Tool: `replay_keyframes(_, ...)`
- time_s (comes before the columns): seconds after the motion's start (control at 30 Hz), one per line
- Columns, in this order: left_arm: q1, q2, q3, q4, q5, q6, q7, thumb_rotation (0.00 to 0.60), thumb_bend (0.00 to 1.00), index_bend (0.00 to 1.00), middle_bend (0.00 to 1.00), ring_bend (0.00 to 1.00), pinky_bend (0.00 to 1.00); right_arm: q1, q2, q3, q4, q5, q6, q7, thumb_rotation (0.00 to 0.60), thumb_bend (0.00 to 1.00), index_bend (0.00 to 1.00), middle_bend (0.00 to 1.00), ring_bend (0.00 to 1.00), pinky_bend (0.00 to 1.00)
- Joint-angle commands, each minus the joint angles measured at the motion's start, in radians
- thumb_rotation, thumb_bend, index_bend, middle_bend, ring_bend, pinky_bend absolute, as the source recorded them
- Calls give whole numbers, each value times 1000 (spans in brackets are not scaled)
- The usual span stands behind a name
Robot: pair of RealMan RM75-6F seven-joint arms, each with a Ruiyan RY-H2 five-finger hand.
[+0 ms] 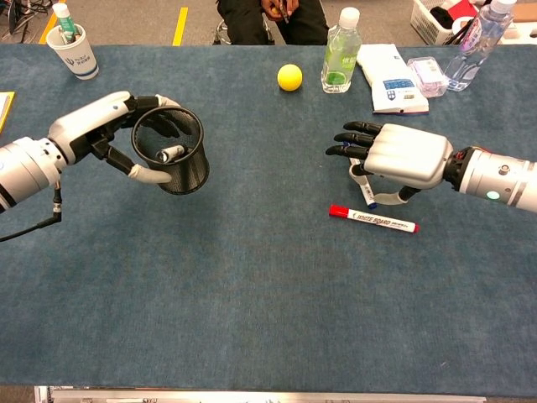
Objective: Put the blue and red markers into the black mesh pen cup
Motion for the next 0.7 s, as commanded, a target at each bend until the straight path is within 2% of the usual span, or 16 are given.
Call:
replay_keyframes(0.03,0,0,-1,0,0,0,0,600,152,319,349,286,249,6,-6,-4,6,3,-3,2,600,229,499,98,0,33)
replay_keyframes(0.7,4,7,-1,-5,-4,-3,12,600,151,317,347,286,249,2,17,-23,-22,42,9,15,600,228,492,98,0,25)
